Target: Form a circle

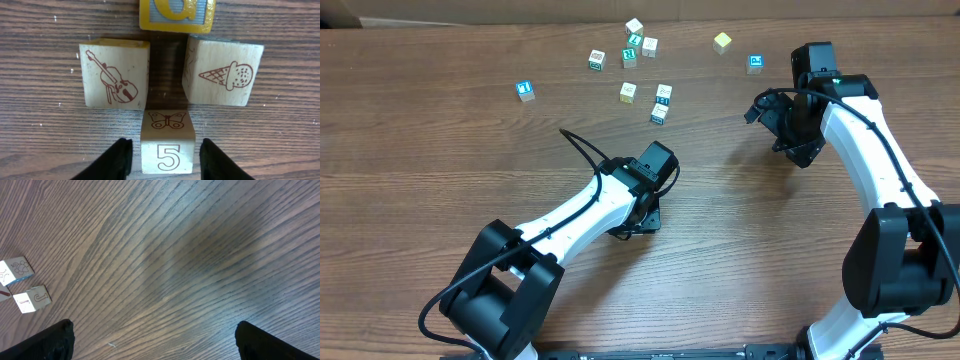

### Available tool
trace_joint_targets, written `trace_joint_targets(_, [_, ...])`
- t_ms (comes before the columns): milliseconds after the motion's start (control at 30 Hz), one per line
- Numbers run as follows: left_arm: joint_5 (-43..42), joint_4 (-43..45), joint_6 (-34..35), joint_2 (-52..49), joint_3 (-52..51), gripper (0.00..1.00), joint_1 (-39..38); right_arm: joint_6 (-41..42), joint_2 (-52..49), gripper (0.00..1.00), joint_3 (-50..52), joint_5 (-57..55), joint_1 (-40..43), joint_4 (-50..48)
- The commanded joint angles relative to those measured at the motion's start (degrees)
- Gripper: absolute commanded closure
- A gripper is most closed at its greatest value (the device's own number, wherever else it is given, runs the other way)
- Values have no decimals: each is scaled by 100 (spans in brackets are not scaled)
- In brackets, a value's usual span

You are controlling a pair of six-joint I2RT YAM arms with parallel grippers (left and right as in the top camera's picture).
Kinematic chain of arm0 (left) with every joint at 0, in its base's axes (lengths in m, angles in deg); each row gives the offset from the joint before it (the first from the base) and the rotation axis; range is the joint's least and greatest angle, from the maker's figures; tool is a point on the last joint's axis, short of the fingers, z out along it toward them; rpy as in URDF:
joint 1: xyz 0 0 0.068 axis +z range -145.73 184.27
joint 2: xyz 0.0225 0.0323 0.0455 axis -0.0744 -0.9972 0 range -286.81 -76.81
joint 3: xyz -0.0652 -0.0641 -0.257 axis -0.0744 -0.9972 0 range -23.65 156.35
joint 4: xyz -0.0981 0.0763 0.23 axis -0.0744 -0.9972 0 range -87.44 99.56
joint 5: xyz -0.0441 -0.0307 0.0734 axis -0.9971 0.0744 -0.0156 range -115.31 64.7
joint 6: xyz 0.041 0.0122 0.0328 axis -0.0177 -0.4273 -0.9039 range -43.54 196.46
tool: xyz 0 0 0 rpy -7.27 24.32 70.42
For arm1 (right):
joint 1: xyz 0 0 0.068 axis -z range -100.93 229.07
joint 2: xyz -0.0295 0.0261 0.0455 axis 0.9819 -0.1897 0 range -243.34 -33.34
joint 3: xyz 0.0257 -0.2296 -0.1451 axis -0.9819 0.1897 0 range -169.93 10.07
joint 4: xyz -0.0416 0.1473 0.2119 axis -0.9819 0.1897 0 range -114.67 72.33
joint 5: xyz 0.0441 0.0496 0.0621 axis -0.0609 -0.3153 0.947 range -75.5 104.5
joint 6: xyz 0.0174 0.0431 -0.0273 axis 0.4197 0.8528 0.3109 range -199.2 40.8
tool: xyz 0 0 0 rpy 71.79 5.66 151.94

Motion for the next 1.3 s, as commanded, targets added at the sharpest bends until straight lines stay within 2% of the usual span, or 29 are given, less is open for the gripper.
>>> trace_joint_targets(0, [94,0,57,-76,-31,64,-22,-7,70,0,-83,-42,-15,-11])
trace_joint_targets(367, [96,9,59,-76,-31,74,13,-7,70,0,-83,-42,-15,-11])
trace_joint_targets(833, [160,111,-37,-76,-31,74,50,-7,70,0,-83,-42,-15,-11])
trace_joint_targets(1033, [136,85,-96,-76,-28,57,48,-7,70,0,-83,-42,-15,-11])
trace_joint_targets(1100, [107,39,-94,-74,-31,55,44,-7,70,0,-83,-42,-15,-13])
trace_joint_targets(1267, [90,13,-92,-76,-31,75,33,-7,70,0,-83,-42,-15,-13])
